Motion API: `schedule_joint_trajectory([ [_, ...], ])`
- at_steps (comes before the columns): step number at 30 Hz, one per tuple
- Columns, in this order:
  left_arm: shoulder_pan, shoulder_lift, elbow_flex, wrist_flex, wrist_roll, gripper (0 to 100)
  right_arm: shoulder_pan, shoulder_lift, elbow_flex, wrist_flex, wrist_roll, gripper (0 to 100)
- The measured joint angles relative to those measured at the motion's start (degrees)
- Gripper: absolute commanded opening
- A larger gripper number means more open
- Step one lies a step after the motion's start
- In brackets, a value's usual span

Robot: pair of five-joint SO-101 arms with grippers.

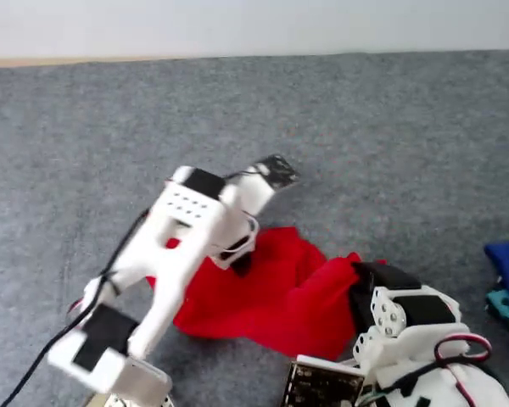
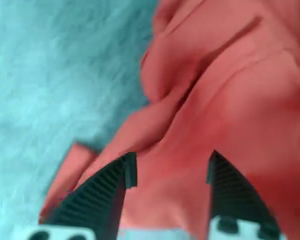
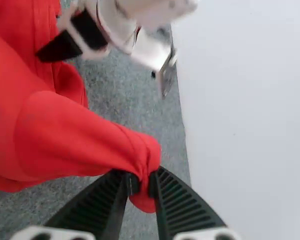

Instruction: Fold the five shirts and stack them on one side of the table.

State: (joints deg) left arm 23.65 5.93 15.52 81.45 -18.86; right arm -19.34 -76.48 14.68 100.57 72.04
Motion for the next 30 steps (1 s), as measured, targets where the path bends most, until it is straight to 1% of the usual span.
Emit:
schedule_joint_trajectory([
  [6, 4.40, 10.11, -9.85, -0.53, 0.00, 23, 0.00, -0.09, 0.00, 0.00, 0.00, 1.0],
  [9, 6.33, 11.78, -14.59, 0.79, 0.00, 23, 0.00, -0.35, 0.00, 0.00, 0.00, 1.0],
  [12, 8.26, 12.13, -17.67, 2.02, 0.00, 23, 1.93, -0.35, 0.00, 0.00, 0.00, 1.0],
  [20, 13.80, 13.54, -18.55, 0.79, -0.18, 23, 3.16, -0.35, 0.00, 0.00, 0.00, 1.0],
  [24, 14.15, 18.73, -18.81, -0.79, 0.35, 23, 3.16, -0.35, 0.00, 0.00, 0.00, 1.0],
  [30, 14.15, 24.62, -23.47, -0.88, 0.00, 23, 3.16, -0.35, 0.00, 0.00, 0.00, 1.0],
])
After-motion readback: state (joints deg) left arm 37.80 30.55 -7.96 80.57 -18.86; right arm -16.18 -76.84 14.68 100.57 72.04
